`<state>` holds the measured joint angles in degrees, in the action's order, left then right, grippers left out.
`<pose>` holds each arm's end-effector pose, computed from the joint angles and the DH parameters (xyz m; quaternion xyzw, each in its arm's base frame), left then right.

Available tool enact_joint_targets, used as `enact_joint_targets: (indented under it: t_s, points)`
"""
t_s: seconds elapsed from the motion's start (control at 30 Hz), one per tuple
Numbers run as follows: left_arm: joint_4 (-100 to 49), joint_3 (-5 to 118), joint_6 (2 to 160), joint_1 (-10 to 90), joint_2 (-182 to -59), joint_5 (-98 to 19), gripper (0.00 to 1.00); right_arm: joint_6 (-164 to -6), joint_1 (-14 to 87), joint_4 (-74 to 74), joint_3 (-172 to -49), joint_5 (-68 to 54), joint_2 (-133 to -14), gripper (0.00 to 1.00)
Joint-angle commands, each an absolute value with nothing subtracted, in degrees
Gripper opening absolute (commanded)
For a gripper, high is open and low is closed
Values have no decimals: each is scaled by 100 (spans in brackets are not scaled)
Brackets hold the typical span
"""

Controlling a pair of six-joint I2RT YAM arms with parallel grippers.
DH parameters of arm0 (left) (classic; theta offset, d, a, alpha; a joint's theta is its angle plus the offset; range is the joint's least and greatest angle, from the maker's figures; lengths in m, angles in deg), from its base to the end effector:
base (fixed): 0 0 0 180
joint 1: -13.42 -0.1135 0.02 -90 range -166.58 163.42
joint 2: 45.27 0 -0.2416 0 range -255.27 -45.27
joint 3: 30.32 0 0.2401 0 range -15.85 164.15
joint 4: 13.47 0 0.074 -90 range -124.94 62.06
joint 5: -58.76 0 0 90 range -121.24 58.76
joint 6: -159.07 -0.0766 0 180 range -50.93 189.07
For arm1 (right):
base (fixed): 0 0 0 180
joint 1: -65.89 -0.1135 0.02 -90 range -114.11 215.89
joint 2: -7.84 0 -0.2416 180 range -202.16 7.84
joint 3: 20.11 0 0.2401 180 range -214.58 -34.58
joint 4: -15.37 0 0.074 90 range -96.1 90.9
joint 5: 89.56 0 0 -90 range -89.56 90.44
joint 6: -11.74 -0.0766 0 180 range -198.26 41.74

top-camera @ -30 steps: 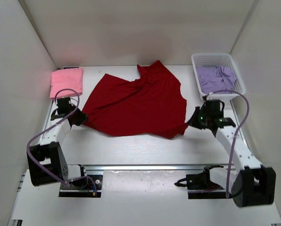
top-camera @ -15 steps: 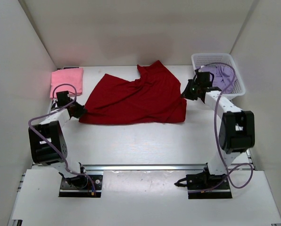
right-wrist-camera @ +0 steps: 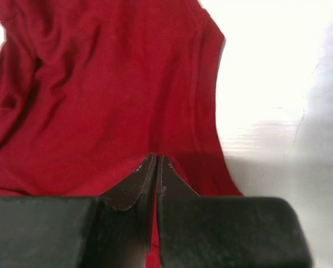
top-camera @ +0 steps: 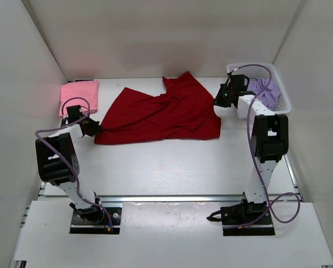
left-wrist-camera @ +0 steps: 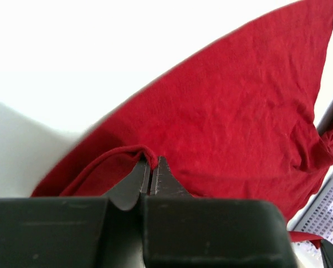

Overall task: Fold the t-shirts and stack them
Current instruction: Flatten out the tshirt

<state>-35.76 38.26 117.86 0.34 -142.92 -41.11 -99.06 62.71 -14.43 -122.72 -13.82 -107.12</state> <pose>0.3491 0.0676 0.1195 -0.4589 0.8211 -0.1783 0.2889 0.4646 0.0447 0.1817 0.0892 0.9040 0.1946 0.3701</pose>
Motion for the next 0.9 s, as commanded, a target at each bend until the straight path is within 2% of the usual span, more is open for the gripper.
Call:
enact_joint_targets:
  t_s: [0.0, 0.1, 0.27, 0.33, 0.37, 0.47, 0.53, 0.6, 0.7, 0.73, 0.77, 0.87]
  points:
    - [-3356, 4049, 11855, -21, -14397, -4205, 0, -9795, 6334, -1343, -12642, -1415, -10861, 0]
    - [-3418, 4093, 11811, -73, -14459, -4301, 2, -9760, 6299, -1386, -12740, -1380, -10958, 0]
    - [-3357, 4207, 11776, -56, -14389, -4266, 13, -9822, 6299, -1298, -12721, -1362, -10844, 0]
    - [-3190, 4277, 11697, -29, -14406, -4424, 33, -9804, 6290, -1395, -12722, -1239, -10809, 0]
    - [-3277, 4417, 11566, 14, -14363, -4416, 37, -9847, 6264, -1404, -12765, -1204, -10800, 1]
    - [-3559, 4472, 11486, 6, -14223, -4284, 40, -9917, 6290, -1474, -12696, -1187, -10625, 25]
    - [-3611, 4217, 11503, -29, -13880, -4223, 40, -9865, 6255, -1457, -12626, -1151, -10467, 33]
    - [-3725, 3911, 11495, -134, -13687, -4257, 38, -9822, 6211, -1509, -12468, -1116, -10187, 36]
    - [-3629, 3112, 11599, -91, -13300, -4451, 34, -9926, 6097, -1185, -11697, -906, -9599, 30]
    - [-3542, 2743, 11644, -117, -13168, -4495, 33, -10075, 6079, -958, -11215, -835, -9430, 20]
    - [-3385, 2574, 11766, -169, -13123, -4591, 33, -10163, 6044, -703, -10949, -896, -9107, 0]
    - [-3172, 2020, 11943, -372, -12921, -4495, 34, -10506, 6035, 17, -9686, -1002, -8394, 0]
